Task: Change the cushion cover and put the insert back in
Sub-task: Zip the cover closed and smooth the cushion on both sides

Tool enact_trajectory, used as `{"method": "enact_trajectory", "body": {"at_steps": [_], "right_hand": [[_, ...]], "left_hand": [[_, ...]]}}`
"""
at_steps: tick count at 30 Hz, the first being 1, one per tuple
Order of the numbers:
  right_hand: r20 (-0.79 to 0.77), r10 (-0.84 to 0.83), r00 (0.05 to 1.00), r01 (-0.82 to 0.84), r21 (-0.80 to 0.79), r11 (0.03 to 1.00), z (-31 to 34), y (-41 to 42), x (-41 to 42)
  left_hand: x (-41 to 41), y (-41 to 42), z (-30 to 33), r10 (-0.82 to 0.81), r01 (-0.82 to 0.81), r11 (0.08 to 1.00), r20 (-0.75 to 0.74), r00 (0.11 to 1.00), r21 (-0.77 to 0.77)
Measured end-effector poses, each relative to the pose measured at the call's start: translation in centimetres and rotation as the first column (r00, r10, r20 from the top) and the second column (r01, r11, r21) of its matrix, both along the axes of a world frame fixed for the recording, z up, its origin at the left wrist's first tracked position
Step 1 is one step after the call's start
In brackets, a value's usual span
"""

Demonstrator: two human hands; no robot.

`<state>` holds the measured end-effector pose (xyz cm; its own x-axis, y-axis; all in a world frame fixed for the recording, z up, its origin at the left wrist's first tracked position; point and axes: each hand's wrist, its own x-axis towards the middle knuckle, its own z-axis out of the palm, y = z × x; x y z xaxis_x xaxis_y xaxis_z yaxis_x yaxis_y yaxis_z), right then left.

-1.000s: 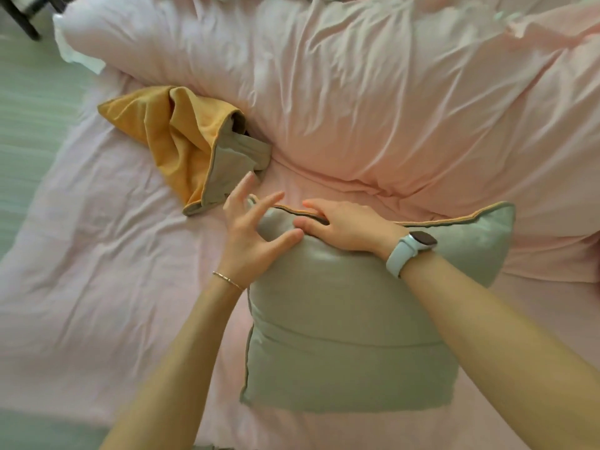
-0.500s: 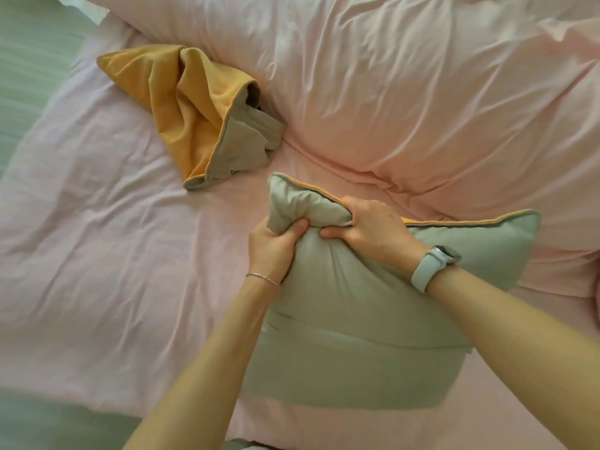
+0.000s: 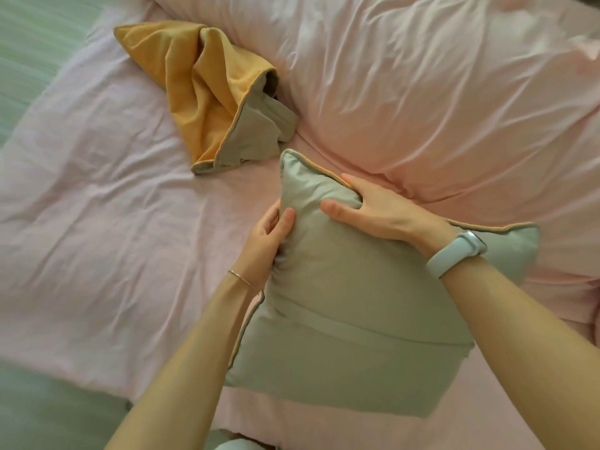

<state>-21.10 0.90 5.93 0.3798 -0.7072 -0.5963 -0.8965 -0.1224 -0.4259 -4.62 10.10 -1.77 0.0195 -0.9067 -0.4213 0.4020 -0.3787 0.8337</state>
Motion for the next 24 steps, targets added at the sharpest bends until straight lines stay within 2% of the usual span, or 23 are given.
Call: {"method": "enact_trajectory", "body": {"at_steps": [4,6,8,10,12,16,19,21,24], "right_hand": [[-0.053,-0.006,0.999,0.013,0.14,0.99,-0.9,-0.6,0.1],[-0.048,0.023,0.999,-0.012,0.212,0.977,-1.3,-1.0,-0.5],[0.022,-0.026,0.999,0.022,0.196,0.98,-2.0,-1.0,-0.9],[0.204,-0.121,0.972,0.095,0.129,0.987,-2.4,-0.3,-0.9],[0.314,-0.21,0.926,0.208,0.04,0.977,-2.8,0.4,-0.9],[0.37,-0.315,0.874,0.392,-0.153,0.907,-4.4,1.0,-1.4],[0.405,-0.364,0.839,0.486,-0.256,0.835,-4.2,1.2,-1.9],[0.425,-0.384,0.82,0.497,-0.195,0.846,-3.2,0.7,-2.5],[0.249,-0.339,0.907,0.356,-0.024,0.934,0.4,-1.0,-3.3]], "left_hand": [[1.0,0.8,-0.5,-0.252,0.245,0.962,0.052,0.966,0.121],[0.6,0.9,-0.1,-0.295,0.279,0.947,0.087,0.952,0.158],[-0.6,0.5,-0.1,-0.198,0.176,0.973,0.148,0.969,0.152],[-2.1,0.3,0.0,-0.052,0.03,0.993,0.197,0.979,0.116],[-3.2,0.1,-0.1,0.078,-0.101,0.99,0.209,0.975,0.102],[-4.8,-1.0,0.2,0.24,-0.259,0.959,0.156,0.958,0.114],[-5.8,-2.0,0.6,0.29,-0.322,0.939,0.227,0.93,0.118],[-6.5,-2.1,0.8,0.295,-0.338,0.933,0.276,0.915,0.124],[-6.8,-2.5,1.6,0.247,-0.264,0.963,0.202,0.948,0.062]]}}
